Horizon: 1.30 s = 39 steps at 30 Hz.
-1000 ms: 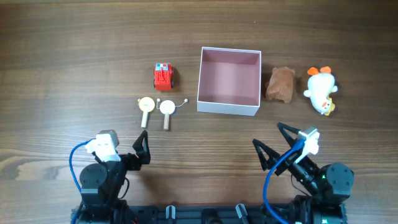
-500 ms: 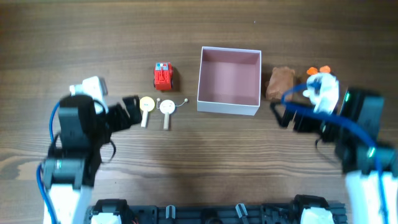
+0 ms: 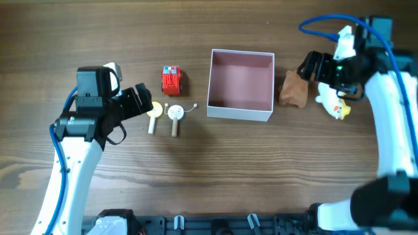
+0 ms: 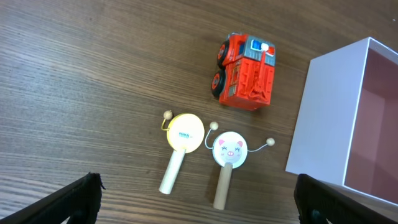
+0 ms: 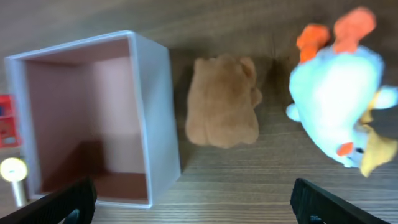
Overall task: Pack container
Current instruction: 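Reach the right gripper to the brown plush and grasp it, then carry the brown plush into the box and release it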
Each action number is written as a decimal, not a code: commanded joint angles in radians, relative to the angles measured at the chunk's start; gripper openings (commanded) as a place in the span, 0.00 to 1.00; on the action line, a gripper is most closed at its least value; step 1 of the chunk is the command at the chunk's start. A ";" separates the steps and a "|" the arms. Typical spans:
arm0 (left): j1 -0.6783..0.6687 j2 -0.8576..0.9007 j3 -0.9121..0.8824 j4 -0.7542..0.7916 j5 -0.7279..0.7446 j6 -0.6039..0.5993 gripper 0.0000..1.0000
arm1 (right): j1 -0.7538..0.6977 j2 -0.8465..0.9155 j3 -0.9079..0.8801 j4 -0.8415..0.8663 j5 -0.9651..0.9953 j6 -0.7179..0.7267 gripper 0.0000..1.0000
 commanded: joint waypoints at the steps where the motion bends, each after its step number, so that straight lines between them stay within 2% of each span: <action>1: -0.007 0.002 0.019 -0.001 -0.006 -0.005 1.00 | 0.011 0.132 0.010 0.026 0.028 0.030 1.00; 4: -0.007 0.002 0.019 0.000 -0.006 -0.005 1.00 | 0.040 0.256 0.010 0.090 0.076 0.037 1.00; 10: -0.007 0.002 0.019 -0.001 -0.006 -0.005 1.00 | 0.079 0.395 0.010 0.171 0.158 0.076 1.00; 12: -0.007 0.002 0.019 0.000 -0.006 -0.005 1.00 | 0.079 0.430 0.010 0.181 0.159 0.086 0.95; 13: -0.007 0.002 0.019 0.000 -0.006 -0.005 1.00 | 0.079 0.444 0.010 0.186 0.159 0.102 0.87; 15: -0.007 0.002 0.019 0.000 -0.006 -0.005 1.00 | 0.079 0.459 0.010 0.195 0.160 0.102 0.60; 17: -0.007 0.002 0.019 -0.001 -0.006 -0.005 1.00 | 0.079 0.452 0.013 0.196 0.175 0.101 0.44; 20: -0.007 0.002 0.019 -0.001 -0.006 -0.005 1.00 | 0.079 0.408 0.021 0.179 0.209 0.097 0.34; 22: -0.007 0.002 0.019 0.000 -0.006 -0.005 1.00 | 0.079 0.338 0.034 0.152 0.215 0.098 0.33; 27: -0.007 0.002 0.019 0.000 -0.006 -0.005 1.00 | 0.124 0.048 0.059 0.100 0.118 0.105 0.11; 30: -0.007 0.002 0.019 0.000 -0.006 -0.005 1.00 | 0.216 -0.109 0.058 0.095 0.078 0.185 0.12; 32: -0.007 0.002 0.019 0.000 -0.006 -0.005 1.00 | 0.302 -0.154 0.058 0.103 0.079 0.260 0.13; 33: -0.007 0.002 0.019 0.000 -0.006 -0.005 1.00 | 0.338 -0.154 0.058 0.109 0.080 0.285 0.13; 34: -0.007 0.002 0.019 -0.001 -0.006 -0.005 1.00 | 0.386 -0.143 0.054 0.122 0.092 0.316 0.05; 37: -0.007 0.002 0.019 -0.001 -0.006 -0.005 1.00 | 0.517 -0.064 0.004 0.214 0.232 0.422 0.04; 39: -0.007 0.002 0.019 0.000 -0.006 -0.005 1.00 | 0.558 0.019 -0.016 0.283 0.238 0.423 0.04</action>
